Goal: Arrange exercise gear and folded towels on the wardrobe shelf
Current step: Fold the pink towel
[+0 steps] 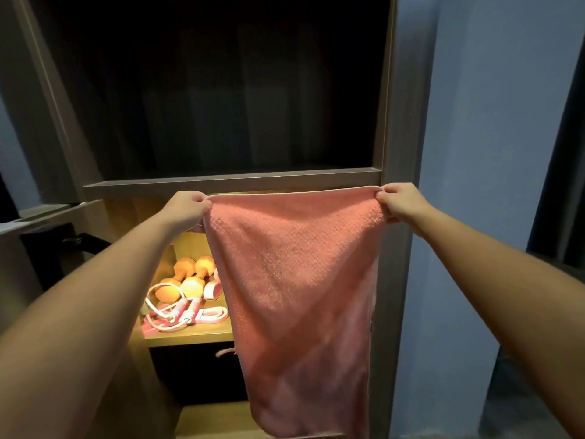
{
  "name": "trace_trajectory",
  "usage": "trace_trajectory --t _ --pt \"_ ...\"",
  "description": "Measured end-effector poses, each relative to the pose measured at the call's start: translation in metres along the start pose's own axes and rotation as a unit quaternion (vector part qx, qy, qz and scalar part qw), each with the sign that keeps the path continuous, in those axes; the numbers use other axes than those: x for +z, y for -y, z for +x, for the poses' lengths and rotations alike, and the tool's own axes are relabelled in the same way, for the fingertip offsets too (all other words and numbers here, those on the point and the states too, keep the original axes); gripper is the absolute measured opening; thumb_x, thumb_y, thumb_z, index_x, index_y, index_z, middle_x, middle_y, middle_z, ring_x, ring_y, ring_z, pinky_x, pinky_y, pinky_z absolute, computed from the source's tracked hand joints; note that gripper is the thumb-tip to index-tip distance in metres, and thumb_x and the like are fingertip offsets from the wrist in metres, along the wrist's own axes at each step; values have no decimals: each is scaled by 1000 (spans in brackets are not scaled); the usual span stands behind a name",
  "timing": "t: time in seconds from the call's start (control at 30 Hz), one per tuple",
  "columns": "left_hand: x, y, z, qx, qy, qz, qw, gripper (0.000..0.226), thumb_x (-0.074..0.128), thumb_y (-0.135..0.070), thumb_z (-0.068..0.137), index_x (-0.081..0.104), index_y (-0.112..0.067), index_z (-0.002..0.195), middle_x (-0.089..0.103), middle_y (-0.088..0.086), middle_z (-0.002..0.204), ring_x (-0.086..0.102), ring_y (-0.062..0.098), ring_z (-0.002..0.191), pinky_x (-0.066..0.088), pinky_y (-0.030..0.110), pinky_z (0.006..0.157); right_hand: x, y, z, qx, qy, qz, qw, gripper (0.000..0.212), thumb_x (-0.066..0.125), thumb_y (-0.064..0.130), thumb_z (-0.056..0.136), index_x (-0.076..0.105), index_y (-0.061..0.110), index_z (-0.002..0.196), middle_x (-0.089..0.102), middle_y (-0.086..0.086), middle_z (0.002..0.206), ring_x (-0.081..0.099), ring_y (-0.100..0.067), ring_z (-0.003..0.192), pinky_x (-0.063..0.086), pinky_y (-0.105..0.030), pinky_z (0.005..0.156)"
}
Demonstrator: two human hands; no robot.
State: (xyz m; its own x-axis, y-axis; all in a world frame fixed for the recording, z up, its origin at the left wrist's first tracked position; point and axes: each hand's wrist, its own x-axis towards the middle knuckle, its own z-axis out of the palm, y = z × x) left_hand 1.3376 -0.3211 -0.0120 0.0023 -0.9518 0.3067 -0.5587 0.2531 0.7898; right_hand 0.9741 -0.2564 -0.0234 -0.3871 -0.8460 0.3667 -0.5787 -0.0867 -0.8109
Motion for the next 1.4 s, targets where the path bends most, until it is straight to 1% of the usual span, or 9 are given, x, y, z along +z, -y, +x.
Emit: trace_trajectory --t 0.17,0.4,0.53,0.73,0.87,0.93,1.07,1.2,1.4 --pt "9 17 -38 -63 -31 -208 976 12 52 -27 99 63 -21 99 63 5 111 61 23 106 54 40 90 5 -11 -26 5 -7 66 998 24 45 18 99 68 14 92 57 -6 82 54 -19 76 51 -29 59" --pt "7 24 -116 -50 -63 -236 968 24 49 -22 99 67 -17 85 65 6 90 58 18 84 45 27 63 3 -7 -113 97 10 239 966 18 58 26 93 73 18 85 67 -2 87 62 -16 82 50 -31 66" --pt "-24 16 -161 -36 -7 -305 952 31 51 -16 94 79 -21 82 72 -6 74 64 3 62 46 16 45 -33 9 -161 134 160 404 890 26 56 14 91 66 10 67 56 0 64 57 -11 56 49 -25 50" --pt "12 55 -192 -82 15 -244 966 17 62 -15 86 78 -19 82 70 -4 79 58 12 69 42 24 58 -3 -29 -200 245 158 417 861 20 47 4 92 55 5 74 49 -6 68 51 -16 62 42 -30 62" --pt "61 120 -205 -162 -9 -214 963 21 58 -19 90 78 -22 85 73 -13 78 66 2 75 53 22 65 37 -88 -222 330 105 391 853 24 49 -1 91 58 1 69 56 -8 56 59 -15 47 49 -22 45" --pt "86 153 -219 -219 -30 -157 963 20 53 -27 92 70 -18 94 71 -1 92 66 17 88 54 35 77 55 -118 -236 360 72 343 864 15 55 0 90 62 -3 76 61 -10 57 62 -17 49 51 -26 47" --pt "134 196 -258 -239 -21 -5 971 23 43 -30 95 63 -18 92 61 1 86 59 25 85 47 36 70 95 -177 -261 394 59 152 904 27 57 13 90 67 -4 108 67 -19 99 63 -30 87 50 -38 71" --pt "171 231 -296 -190 65 68 977 24 46 -27 93 65 -16 83 66 6 87 60 28 82 48 37 73 132 -217 -301 250 173 -75 950 28 43 19 100 62 6 84 66 -23 104 60 -29 93 36 -30 69" --pt "185 254 -313 -89 120 168 974 23 43 -30 100 47 -28 78 52 -12 80 48 12 77 31 28 58 152 -238 -330 129 213 -193 949 27 38 26 102 58 10 94 63 -13 102 58 -31 95 43 -36 77"
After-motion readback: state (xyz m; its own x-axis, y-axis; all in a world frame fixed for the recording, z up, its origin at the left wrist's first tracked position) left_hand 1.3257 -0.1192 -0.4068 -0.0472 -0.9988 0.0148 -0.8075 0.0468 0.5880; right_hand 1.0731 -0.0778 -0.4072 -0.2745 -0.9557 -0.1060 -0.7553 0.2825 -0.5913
